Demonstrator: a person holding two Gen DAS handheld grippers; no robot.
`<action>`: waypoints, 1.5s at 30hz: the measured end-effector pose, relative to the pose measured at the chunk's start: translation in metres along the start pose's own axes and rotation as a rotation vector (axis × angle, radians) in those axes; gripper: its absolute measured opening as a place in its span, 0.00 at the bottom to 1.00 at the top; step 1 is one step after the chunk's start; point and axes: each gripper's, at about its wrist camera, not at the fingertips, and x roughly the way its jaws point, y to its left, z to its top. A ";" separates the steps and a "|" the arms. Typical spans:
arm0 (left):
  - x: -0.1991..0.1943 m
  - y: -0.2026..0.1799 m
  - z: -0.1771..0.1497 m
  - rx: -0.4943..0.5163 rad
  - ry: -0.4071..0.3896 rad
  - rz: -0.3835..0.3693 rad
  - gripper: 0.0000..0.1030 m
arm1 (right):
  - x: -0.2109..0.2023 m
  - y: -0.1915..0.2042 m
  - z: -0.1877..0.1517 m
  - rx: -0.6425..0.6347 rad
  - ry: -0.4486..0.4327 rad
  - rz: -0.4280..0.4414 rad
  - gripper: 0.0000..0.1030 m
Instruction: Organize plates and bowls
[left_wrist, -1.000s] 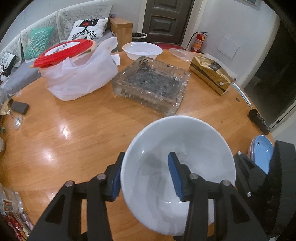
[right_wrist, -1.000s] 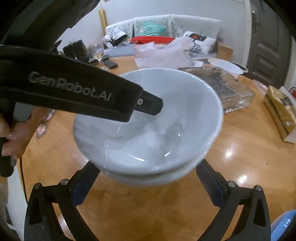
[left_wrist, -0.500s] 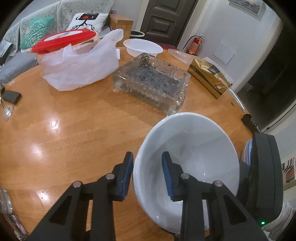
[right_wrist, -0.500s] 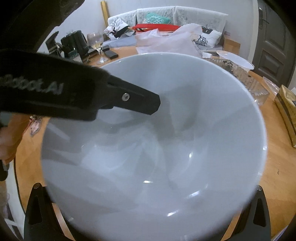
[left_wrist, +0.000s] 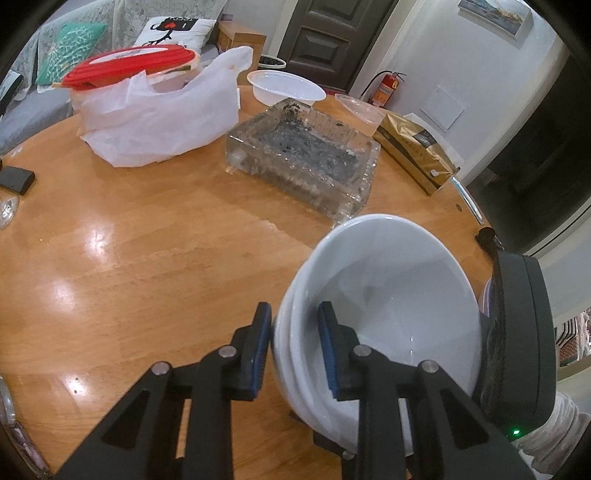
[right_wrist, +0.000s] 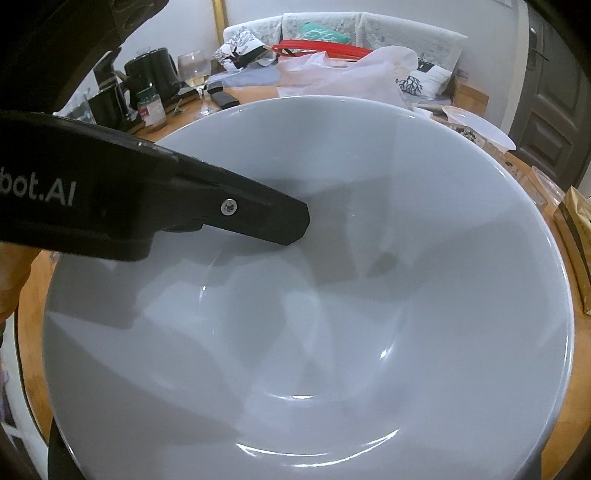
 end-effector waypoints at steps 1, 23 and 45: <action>0.000 -0.001 0.000 0.003 0.000 0.005 0.23 | 0.000 -0.001 0.001 -0.001 0.000 0.003 1.00; -0.028 -0.025 -0.007 0.032 -0.018 0.061 0.22 | -0.036 0.011 -0.004 -0.003 -0.071 0.001 0.99; -0.092 -0.100 -0.052 0.059 -0.060 0.111 0.22 | -0.120 0.031 -0.043 -0.022 -0.127 0.023 0.99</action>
